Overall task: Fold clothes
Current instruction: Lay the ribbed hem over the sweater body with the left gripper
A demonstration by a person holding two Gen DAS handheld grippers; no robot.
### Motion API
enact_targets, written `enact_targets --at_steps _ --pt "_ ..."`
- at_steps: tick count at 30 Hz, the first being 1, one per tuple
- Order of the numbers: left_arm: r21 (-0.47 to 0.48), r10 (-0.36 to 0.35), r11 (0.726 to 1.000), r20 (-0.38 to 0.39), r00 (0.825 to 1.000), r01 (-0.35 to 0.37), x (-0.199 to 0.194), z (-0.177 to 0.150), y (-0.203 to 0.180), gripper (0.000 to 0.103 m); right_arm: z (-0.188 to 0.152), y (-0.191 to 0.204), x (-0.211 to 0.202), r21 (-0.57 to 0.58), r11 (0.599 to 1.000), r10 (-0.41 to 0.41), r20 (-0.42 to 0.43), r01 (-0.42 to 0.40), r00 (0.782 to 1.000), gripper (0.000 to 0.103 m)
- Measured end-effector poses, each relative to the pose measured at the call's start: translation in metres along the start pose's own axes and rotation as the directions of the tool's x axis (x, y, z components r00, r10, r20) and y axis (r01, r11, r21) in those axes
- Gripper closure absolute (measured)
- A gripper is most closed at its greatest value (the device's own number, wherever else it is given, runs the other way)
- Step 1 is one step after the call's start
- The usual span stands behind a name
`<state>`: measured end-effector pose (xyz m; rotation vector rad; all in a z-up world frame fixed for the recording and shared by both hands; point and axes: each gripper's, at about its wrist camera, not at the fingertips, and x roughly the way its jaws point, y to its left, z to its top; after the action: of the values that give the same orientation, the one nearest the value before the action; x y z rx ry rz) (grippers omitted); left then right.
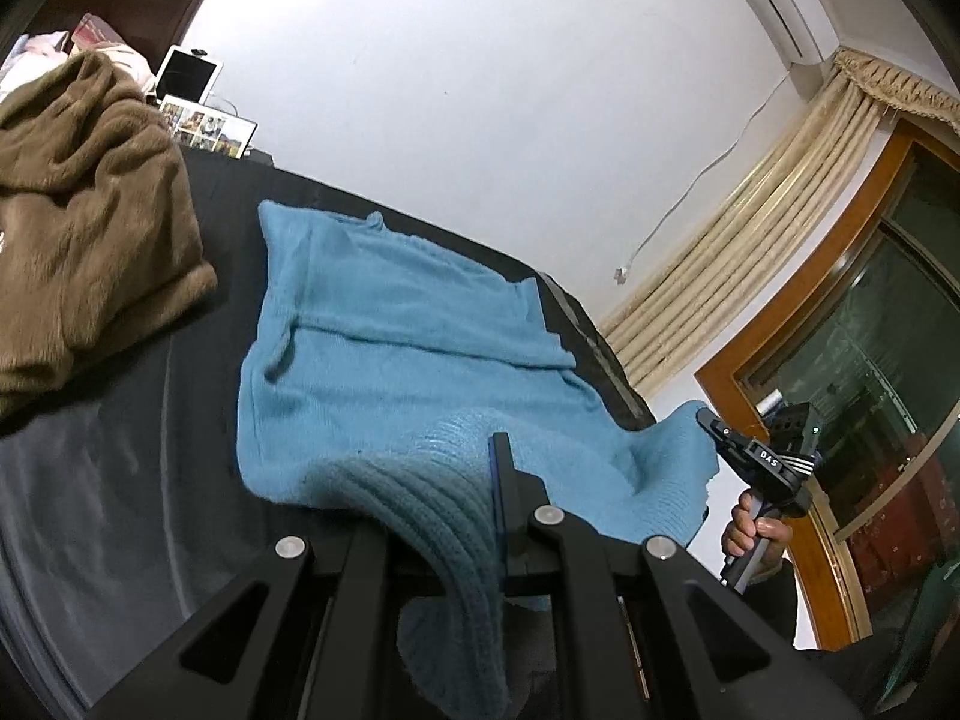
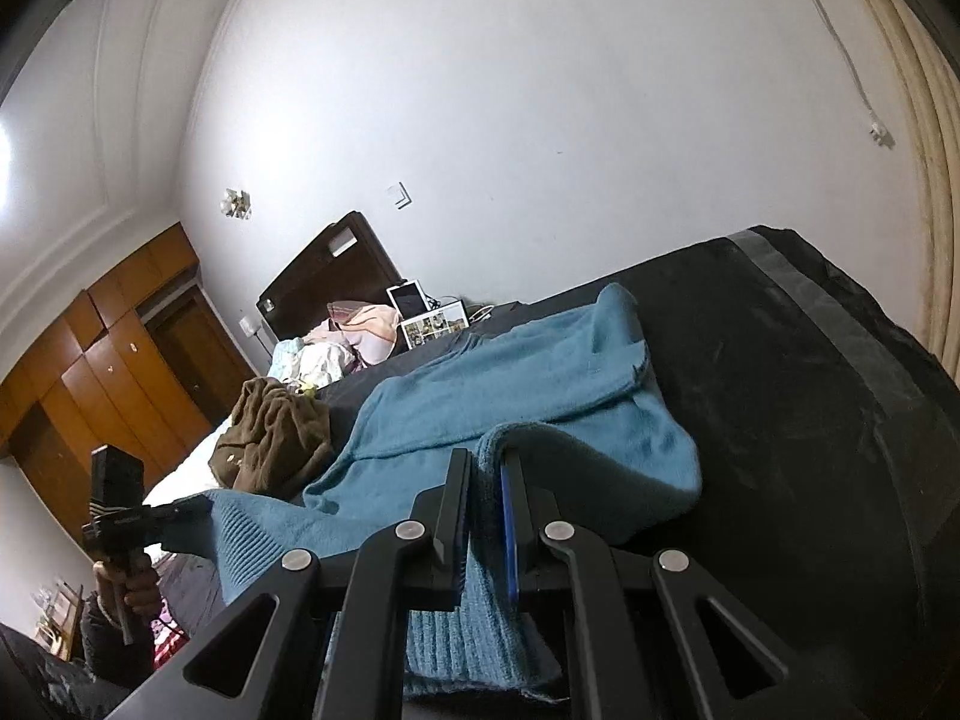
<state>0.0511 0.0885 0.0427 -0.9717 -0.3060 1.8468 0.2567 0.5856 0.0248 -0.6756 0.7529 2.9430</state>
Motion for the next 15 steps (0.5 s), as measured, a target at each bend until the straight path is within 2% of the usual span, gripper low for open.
enact_targets --at_steps 15 --pt "-0.007 0.03 1.0 0.028 0.999 -0.03 0.03 0.057 0.013 0.094 0.043 -0.013 0.034 0.036 0.997 -0.076 0.036 0.075 0.996 0.093"
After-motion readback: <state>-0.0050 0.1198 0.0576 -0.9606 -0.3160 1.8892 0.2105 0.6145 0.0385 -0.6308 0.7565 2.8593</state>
